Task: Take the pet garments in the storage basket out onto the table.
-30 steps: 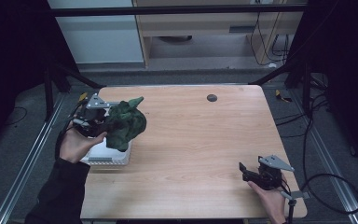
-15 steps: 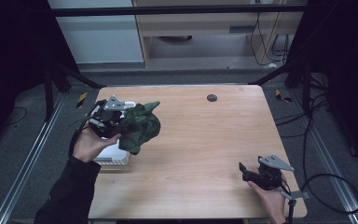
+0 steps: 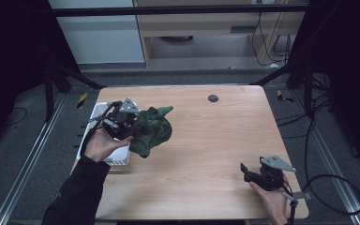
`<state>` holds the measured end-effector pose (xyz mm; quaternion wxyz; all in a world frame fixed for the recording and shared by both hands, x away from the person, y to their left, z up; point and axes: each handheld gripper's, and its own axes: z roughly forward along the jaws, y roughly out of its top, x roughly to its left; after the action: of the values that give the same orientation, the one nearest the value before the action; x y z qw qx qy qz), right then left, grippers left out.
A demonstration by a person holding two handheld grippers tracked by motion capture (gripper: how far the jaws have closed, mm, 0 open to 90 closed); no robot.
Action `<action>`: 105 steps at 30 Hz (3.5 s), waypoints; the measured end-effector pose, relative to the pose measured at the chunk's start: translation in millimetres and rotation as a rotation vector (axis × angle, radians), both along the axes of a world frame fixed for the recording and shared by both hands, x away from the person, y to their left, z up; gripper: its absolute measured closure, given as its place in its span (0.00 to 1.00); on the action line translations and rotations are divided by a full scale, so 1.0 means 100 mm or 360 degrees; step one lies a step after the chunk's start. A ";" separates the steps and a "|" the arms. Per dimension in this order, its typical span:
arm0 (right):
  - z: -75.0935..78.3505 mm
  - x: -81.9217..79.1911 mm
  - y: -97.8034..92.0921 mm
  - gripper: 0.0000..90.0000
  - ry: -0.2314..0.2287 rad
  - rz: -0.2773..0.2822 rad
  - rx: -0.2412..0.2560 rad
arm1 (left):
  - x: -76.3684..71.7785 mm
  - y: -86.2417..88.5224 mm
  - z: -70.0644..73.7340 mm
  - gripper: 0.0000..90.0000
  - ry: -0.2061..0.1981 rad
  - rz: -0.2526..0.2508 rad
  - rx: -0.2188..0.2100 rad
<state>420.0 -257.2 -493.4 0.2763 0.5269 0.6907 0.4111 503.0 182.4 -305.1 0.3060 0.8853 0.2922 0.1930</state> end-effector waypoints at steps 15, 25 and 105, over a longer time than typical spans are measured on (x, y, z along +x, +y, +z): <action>0.00 0.00 0.00 0.21 -0.0007 -0.0001 0.0003 | 0.05 -0.24 -0.05 0.83 0.0025 -0.0121 0.0034; 0.00 0.00 -0.01 0.21 -0.0013 0.0002 -0.0003 | 0.09 -0.40 -0.14 0.83 0.0059 -0.0189 0.0062; -0.01 0.01 0.01 0.20 0.0002 0.0020 -0.0011 | 0.15 -1.02 -1.11 0.61 0.0305 -0.0436 0.0199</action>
<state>421.0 -255.8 -494.0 0.2752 0.5218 0.6956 0.4102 517.9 80.0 -416.2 0.2447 0.9484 0.1841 0.0820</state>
